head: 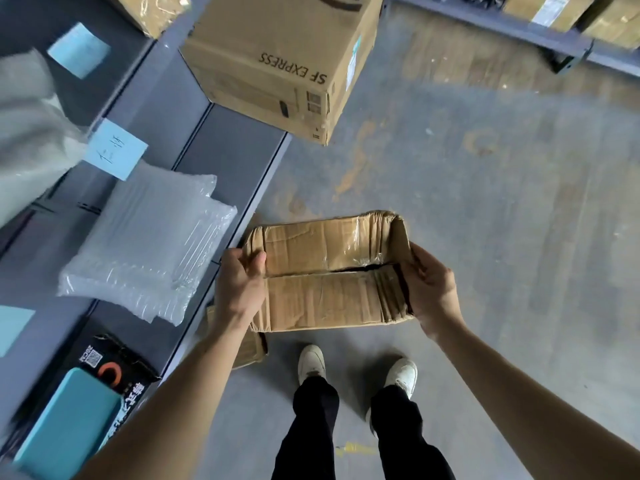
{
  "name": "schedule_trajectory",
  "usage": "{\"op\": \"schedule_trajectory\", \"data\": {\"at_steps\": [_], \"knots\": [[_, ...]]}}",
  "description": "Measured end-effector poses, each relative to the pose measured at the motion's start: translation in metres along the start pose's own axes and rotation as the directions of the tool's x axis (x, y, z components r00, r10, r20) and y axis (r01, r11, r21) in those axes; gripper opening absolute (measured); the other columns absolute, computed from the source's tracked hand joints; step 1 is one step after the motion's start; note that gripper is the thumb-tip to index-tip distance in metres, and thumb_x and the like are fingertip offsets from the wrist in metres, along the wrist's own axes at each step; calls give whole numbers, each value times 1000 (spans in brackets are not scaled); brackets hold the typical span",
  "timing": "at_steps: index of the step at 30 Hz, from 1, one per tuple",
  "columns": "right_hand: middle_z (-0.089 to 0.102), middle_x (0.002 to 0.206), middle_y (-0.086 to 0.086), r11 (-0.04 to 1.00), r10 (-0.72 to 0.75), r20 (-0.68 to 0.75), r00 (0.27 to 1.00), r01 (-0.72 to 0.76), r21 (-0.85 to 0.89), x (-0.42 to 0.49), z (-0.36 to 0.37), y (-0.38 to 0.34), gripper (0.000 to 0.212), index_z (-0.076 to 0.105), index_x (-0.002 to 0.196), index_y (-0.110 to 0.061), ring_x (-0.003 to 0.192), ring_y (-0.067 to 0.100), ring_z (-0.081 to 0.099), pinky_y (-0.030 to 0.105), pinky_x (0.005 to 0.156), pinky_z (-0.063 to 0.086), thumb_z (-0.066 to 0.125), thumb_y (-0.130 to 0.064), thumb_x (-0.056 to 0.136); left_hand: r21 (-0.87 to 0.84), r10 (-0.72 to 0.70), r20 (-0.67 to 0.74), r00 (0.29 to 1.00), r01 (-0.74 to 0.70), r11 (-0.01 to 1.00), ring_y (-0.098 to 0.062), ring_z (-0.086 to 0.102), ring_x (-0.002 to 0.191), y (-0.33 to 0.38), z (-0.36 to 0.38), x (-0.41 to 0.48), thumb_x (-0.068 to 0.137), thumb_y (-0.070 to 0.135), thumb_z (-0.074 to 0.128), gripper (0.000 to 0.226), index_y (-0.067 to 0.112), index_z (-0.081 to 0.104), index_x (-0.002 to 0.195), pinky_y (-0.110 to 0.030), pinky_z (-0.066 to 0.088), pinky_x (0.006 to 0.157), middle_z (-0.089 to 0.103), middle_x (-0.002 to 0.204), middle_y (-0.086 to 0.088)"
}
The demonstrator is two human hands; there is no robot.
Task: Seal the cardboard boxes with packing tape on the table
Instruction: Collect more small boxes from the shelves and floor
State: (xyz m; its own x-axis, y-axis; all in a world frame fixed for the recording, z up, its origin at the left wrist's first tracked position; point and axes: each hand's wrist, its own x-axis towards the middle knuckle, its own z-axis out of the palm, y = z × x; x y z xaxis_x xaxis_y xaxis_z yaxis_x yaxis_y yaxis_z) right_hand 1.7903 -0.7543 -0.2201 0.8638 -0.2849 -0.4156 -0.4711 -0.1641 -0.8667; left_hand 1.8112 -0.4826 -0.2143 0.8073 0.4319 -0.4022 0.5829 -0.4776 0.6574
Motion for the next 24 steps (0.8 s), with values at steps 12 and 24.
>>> {"op": "schedule_trajectory", "data": {"at_steps": [12,24], "knots": [[75,94,-10,996,-78,2,997,78,-31,-89,11,-90,24,69,99,-51,92,19,70,54,85,57,58,-35,85,-62,49,-112,992,-56,996,-27,58,81,23,-116,-63,97,35,58,29,7,53,105,-32,39,69,64,93,-6],[73,102,-11,918,-318,201,927,354,-180,-210,-13,-84,27,67,123,-34,91,10,64,22,69,46,53,-33,100,-125,54,-196,979,-79,989,-28,64,97,-42,-163,-230,80,56,64,60,12,51,118,-46,55,87,63,110,-13]]}}
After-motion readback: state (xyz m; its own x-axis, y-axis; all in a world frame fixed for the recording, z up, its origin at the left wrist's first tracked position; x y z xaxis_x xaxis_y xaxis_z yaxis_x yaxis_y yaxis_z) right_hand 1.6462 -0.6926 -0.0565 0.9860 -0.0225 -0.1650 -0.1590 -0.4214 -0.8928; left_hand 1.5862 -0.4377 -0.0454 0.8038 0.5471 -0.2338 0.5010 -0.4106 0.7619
